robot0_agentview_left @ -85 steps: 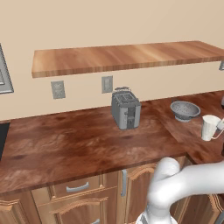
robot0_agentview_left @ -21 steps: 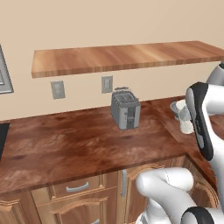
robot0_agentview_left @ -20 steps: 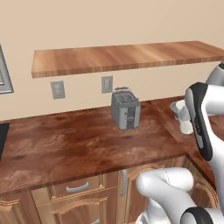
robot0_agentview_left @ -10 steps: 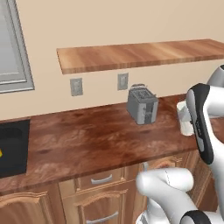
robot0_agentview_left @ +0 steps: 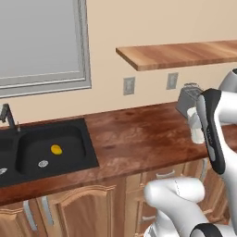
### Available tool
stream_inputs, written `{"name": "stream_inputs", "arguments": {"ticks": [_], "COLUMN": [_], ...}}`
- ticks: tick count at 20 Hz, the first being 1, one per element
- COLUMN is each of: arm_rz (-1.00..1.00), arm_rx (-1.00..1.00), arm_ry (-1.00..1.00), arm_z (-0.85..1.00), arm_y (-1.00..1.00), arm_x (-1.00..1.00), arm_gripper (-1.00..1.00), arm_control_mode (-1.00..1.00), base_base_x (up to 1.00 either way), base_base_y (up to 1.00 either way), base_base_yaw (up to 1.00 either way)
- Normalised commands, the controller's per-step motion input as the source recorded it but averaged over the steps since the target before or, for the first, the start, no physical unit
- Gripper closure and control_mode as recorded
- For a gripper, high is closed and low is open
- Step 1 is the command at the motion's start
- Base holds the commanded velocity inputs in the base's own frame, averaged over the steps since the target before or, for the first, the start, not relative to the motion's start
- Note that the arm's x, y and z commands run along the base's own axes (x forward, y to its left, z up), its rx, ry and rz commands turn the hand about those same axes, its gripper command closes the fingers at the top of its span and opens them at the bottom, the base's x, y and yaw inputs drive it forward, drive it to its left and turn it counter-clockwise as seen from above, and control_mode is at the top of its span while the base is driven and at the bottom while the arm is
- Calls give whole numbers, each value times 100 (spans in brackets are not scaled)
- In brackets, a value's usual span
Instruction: Pick the colander and jug and place them in the sink. Then turn on the water.
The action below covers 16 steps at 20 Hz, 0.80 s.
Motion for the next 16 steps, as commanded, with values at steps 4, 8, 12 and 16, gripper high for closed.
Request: {"name": "stream_inputs", "arguments": {"ticks": [4,8,12,16], "arm_rz": [0,0,0,0], "arm_rx": [0,0,0,0], "arm_ry": [0,0,0,0], "arm_z": [0,0,0,0], "arm_y": [0,0,0,0], "arm_x": [0,0,0,0], "arm_gripper": [100,100,100,100], "arm_control_mode": [100,100,100,100], "base_base_x": [-8,0,0,0], "base_base_y": [100,92,88,90], "base_base_yaw": [0,0,0,0]}}
